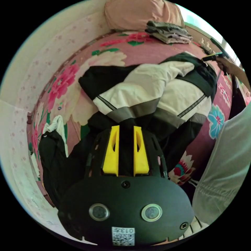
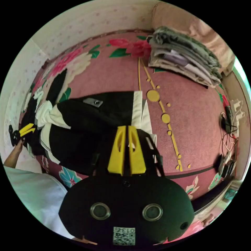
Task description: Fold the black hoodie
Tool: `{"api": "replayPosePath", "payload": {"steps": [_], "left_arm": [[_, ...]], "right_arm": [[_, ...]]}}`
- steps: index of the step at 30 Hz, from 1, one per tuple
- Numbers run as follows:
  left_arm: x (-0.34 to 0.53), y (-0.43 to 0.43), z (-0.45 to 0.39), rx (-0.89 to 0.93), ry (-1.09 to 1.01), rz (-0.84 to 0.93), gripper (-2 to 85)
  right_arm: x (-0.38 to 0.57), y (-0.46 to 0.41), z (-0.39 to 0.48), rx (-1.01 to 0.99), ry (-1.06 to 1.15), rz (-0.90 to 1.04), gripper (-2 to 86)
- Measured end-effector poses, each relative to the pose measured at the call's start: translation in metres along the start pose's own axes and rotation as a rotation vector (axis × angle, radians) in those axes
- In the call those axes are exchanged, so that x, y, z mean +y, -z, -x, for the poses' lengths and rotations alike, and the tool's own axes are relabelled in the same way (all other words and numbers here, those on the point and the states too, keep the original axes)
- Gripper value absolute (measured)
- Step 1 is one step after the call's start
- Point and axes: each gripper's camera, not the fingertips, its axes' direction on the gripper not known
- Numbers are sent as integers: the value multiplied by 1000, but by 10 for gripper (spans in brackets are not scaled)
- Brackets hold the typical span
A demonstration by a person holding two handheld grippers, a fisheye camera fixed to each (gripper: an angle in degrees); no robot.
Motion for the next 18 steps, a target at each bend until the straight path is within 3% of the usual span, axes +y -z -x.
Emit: {"api": "replayPosePath", "payload": {"steps": [2,7,9,10,13,15,18], "left_arm": [[-11,-19,-5,56,-49,96,17],[-8,-19,-14,25,-108,51,1],[-6,-25,-7,74,-54,48,-1],[-7,-24,-7,73,-63,54,-1],[-2,-2,-7,27,-115,44,0],[11,23,9,-3,-20,-46,1],[19,37,41,-108,192,-145,2]], "right_arm": [[-12,-21,1,50,54,99,13],[-19,-11,7,403,245,-48,4],[-18,-59,-18,372,216,198,1],[-16,-66,-24,360,196,232,1],[-16,-29,-37,364,35,55,0],[-14,16,-14,318,107,-161,-1],[-21,33,40,223,276,-258,-1]]}}
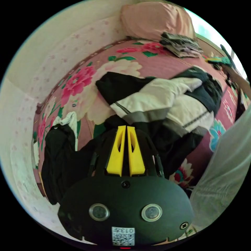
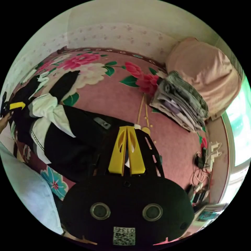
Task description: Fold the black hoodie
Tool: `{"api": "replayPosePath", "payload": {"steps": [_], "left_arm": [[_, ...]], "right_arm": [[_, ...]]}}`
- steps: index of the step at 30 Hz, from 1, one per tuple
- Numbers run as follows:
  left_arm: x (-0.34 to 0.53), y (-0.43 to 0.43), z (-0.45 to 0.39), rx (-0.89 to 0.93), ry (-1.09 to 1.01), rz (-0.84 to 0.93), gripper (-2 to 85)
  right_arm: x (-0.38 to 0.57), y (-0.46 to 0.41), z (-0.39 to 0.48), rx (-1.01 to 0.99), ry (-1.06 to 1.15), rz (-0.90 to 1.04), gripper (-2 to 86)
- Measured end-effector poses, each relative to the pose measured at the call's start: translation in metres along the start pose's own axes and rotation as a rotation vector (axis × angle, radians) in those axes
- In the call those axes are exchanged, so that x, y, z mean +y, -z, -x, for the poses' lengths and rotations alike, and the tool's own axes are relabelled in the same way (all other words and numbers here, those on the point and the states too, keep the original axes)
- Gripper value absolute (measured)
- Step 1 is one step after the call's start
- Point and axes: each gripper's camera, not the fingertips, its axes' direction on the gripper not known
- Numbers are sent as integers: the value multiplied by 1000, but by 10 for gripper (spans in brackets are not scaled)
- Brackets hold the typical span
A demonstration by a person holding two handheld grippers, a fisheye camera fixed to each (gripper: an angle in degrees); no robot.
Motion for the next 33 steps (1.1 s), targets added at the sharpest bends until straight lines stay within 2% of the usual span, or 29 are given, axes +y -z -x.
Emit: {"api": "replayPosePath", "payload": {"steps": [2,4,6,8,9,10,12,14,16,18,21,22,24,26,31,33], "left_arm": [[-8,-11,15,-33,79,-1,2],[-19,-36,20,79,87,79,2],[-25,-75,10,260,-13,267,-1],[-15,-92,-4,208,-95,328,-2],[-8,-88,-11,146,-140,263,-3],[-5,-87,-14,119,-164,244,-2],[3,-83,-21,40,-246,224,-2],[7,-78,-17,40,-265,227,0],[10,-70,0,54,-220,228,4],[15,-48,37,51,-42,109,15],[9,-38,79,102,143,-33,88],[5,-42,85,132,166,-30,108],[-12,-71,99,312,202,43,142],[-19,-95,103,407,232,91,149],[-16,-132,102,383,233,148,138],[-11,-132,96,289,162,113,134]], "right_arm": [[-15,-3,26,-48,17,-33,-1],[-28,-15,49,-136,21,-32,-1],[-35,-50,77,-143,83,129,-1],[-24,-92,91,-53,183,266,0],[-11,-112,93,-53,242,270,1],[-7,-110,91,-42,245,177,1],[-15,-118,84,-51,260,222,3],[-25,-117,75,-103,212,298,5],[-34,-99,57,-174,112,289,11],[-45,-63,38,-211,22,93,32],[-83,-58,38,-275,22,18,85],[-93,-61,41,-300,27,13,91],[-139,-76,62,-386,68,-19,104],[-178,-90,88,-434,120,-34,113],[-281,-139,155,-494,216,3,123],[-326,-168,183,-513,249,56,127]]}}
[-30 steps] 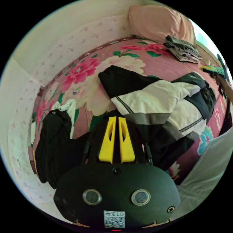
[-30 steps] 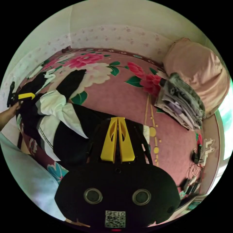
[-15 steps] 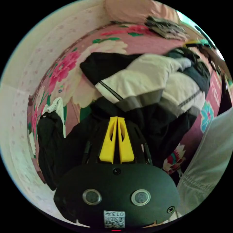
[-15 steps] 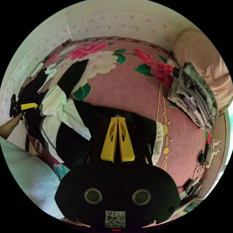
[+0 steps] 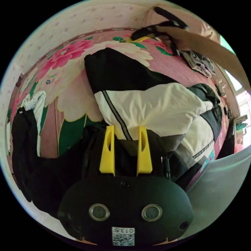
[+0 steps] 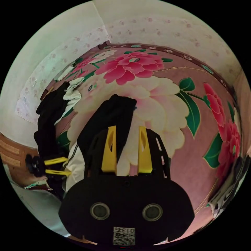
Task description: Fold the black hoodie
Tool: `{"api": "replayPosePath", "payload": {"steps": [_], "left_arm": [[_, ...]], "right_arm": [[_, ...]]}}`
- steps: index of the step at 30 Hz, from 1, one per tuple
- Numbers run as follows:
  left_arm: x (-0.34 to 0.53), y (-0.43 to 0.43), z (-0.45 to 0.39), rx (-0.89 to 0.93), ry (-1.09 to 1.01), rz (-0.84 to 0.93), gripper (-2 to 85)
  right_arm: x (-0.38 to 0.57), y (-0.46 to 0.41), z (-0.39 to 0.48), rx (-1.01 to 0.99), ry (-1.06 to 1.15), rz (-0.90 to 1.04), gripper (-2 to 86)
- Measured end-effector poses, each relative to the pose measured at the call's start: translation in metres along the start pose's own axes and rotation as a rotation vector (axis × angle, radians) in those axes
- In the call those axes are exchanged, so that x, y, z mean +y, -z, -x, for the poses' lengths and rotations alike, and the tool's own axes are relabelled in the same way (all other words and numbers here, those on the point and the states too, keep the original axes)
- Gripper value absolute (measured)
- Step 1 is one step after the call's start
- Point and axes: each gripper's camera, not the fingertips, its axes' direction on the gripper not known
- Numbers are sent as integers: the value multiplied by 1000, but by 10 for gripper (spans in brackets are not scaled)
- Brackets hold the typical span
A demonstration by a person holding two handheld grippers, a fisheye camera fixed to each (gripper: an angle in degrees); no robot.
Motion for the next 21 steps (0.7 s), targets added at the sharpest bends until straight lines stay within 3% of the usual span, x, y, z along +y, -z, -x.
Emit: {"api": "replayPosePath", "payload": {"steps": [5,8,10,16,21], "left_arm": [[7,-2,12,-2,8,-49,132],[7,-3,19,0,-1,-55,133],[7,-2,26,18,4,-61,137],[6,19,57,183,43,-124,195],[7,53,56,218,-68,-200,262]], "right_arm": [[-68,-63,-9,-23,-25,119,125],[-79,-98,-13,-7,-66,283,59],[-78,-82,-8,-71,-43,247,38],[14,123,40,-249,251,-278,26],[177,337,84,-270,378,-623,23]]}}
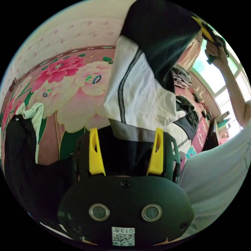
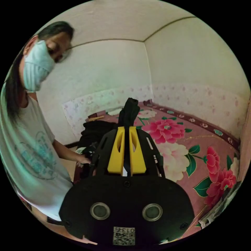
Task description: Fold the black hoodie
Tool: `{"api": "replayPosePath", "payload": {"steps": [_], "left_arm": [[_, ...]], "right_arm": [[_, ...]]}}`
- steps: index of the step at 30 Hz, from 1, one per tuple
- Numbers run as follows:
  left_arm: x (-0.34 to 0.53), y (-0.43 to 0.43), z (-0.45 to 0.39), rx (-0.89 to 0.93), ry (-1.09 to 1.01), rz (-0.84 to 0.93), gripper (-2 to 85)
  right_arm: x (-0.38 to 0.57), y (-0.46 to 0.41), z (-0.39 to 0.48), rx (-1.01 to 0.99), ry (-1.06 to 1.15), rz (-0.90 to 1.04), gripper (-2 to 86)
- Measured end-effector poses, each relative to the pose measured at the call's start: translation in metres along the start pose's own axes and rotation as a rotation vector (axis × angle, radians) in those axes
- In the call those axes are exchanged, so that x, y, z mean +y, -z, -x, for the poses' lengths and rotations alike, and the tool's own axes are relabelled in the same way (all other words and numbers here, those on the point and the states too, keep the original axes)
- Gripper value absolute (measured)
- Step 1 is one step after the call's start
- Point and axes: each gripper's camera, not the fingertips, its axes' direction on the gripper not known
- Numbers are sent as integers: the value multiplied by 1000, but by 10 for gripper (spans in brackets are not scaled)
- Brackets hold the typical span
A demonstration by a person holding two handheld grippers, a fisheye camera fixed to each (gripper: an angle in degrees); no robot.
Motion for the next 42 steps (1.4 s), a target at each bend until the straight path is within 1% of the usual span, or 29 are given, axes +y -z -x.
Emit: {"api": "replayPosePath", "payload": {"steps": [2,3,4,5,6,7,9,10,12,13,15,16,18,19,20,21,22,23,26,30,32,33,35,37,38,39,40,41,42], "left_arm": [[-3,6,-9,65,-82,11,247],[-5,12,-18,103,-146,3,190],[-6,16,-24,135,-189,1,162],[-8,23,-37,213,-293,23,90],[-8,29,-50,254,-398,72,43],[-6,32,-57,239,-443,91,32],[3,38,-79,150,-607,127,10],[4,36,-82,147,-628,153,8],[3,17,-85,185,-667,274,5],[2,11,-85,198,-670,302,5],[-8,-14,-82,242,-673,396,6],[-11,-20,-81,250,-669,418,7],[-28,-38,-74,289,-621,487,9],[-33,-43,-71,308,-600,504,9],[-42,-53,-64,360,-543,550,10],[-50,-63,-56,411,-488,603,10],[-52,-68,-52,430,-461,625,10],[-56,-76,-45,459,-414,648,11],[-61,-82,-33,503,-302,654,16],[-56,-60,-37,492,-294,617,30],[-50,-39,-37,431,-289,559,35],[-44,-21,-37,401,-276,494,38],[-33,-2,-37,337,-241,453,43],[-23,17,-45,174,-202,363,49],[-17,29,-61,68,-205,271,50],[-13,32,-87,4,-256,191,50],[-12,31,-102,-17,-298,162,50],[-10,19,-137,-54,-398,140,49],[-9,1,-171,-114,-503,159,48]], "right_arm": [[2,65,47,19,56,-79,23],[5,104,76,51,70,-121,23],[7,121,89,65,66,-139,23],[13,154,115,83,66,-169,23],[22,182,140,116,71,-181,23],[27,193,152,145,68,-177,23],[56,228,190,247,1,-150,23],[66,235,196,260,-30,-149,22],[117,251,203,351,-229,-156,22],[131,253,202,392,-283,-151,23],[181,252,189,601,-456,-82,23],[191,251,184,649,-485,-68,24],[223,246,154,789,-588,-66,25],[231,243,142,823,-621,-53,26],[250,234,115,870,-713,-12,27],[272,222,84,882,-798,34,29],[284,214,70,884,-820,67,29],[307,196,44,878,-864,157,32],[363,159,-5,740,-1032,397,44],[367,188,-10,617,-1191,314,84],[353,205,5,625,-1165,310,87],[339,216,20,681,-1126,324,87],[313,223,45,818,-1044,347,85],[287,216,63,933,-937,371,82],[269,200,71,974,-842,385,80],[254,176,75,983,-728,412,77],[248,162,75,987,-671,440,75],[241,133,72,995,-593,498,70],[237,107,66,978,-546,543,61]]}}
